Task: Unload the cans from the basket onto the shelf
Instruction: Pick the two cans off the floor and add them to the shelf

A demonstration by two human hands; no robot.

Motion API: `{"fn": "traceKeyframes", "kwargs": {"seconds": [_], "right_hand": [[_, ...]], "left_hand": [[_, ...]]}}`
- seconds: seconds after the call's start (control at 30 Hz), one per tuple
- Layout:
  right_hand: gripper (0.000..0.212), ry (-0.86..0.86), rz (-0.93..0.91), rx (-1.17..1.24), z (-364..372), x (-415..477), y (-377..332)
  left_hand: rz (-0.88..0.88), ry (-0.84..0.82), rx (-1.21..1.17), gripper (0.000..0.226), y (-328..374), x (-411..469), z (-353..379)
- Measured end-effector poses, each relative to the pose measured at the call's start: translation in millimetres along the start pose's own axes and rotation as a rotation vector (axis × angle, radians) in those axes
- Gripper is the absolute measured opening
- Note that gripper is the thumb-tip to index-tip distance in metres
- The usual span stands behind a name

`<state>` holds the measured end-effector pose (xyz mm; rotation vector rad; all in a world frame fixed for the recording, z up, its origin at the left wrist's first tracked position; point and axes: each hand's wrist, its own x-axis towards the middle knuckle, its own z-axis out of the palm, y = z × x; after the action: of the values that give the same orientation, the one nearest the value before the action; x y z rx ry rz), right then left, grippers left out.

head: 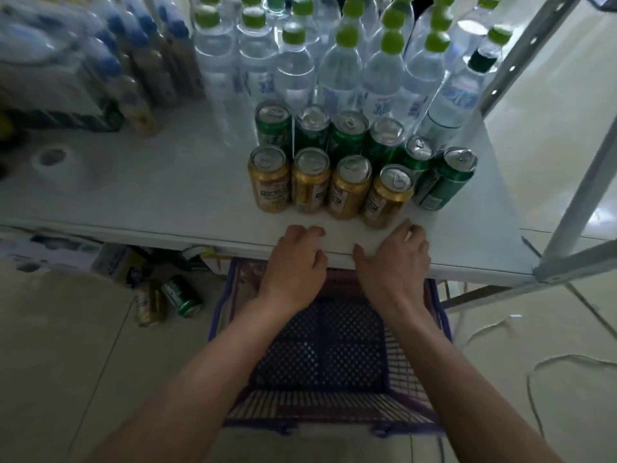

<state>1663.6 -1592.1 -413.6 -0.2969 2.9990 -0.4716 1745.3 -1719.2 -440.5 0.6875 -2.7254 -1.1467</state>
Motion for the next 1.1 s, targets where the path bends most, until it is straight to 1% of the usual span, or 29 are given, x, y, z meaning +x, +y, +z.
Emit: {"fn": "traceKeyframes", "kwargs": {"seconds": [0.13,0.23,0.3,0.4,0.5,0.57,0.67,0.8,0.93,1.0,1.1], "right_hand": [[0.075,-0.005,-0.152,-0.075,-31,-38,-29],[0.065,-0.073,-0.244,-0.066,-54,-55,-54],[0.061,-0.152,-0.323,-0.066,-64,-66,-70],[0.057,-0.335,-0.443,-0.134,-72,-85,-88],[0.054,-0.48,-0.573,-0.259,-80,-105,-106],[0.054,-0.533,-0.624,-0.253,-87,-116,-127],[0.051,-0.584,-0.683,-0.205,-92,-131,-160],[0.048,-0.625,-0.798,-0.24,-89,-149,-203],[0.035,-0.622,-0.971,-0.367,-64,-171,-235],[0.038,-0.651,-0.981,-0.396,-44,-179,-245],[0.041,-0.717,-0.898,-0.413,-5,-185,-255]], "left_hand": [[-0.146,-0.003,0.018,0.045,14,-28,-40],[-0.253,0.028,0.047,0.047,25,-51,-79],[-0.333,0.087,0.054,0.047,32,-68,-106],[-0.431,0.145,0.039,0.043,29,-100,-145],[-0.632,0.095,0.044,0.044,12,-142,-176],[-0.752,0.078,0.042,0.046,2,-168,-191],[-0.789,0.084,0.029,0.047,-4,-191,-211],[-0.839,0.148,0.046,0.043,-17,-216,-239],[-0.857,0.307,0.028,0.033,-40,-232,-259],[-0.893,0.358,0.004,0.028,-56,-236,-262],[-0.953,0.367,-0.026,0.02,-90,-237,-258]]}}
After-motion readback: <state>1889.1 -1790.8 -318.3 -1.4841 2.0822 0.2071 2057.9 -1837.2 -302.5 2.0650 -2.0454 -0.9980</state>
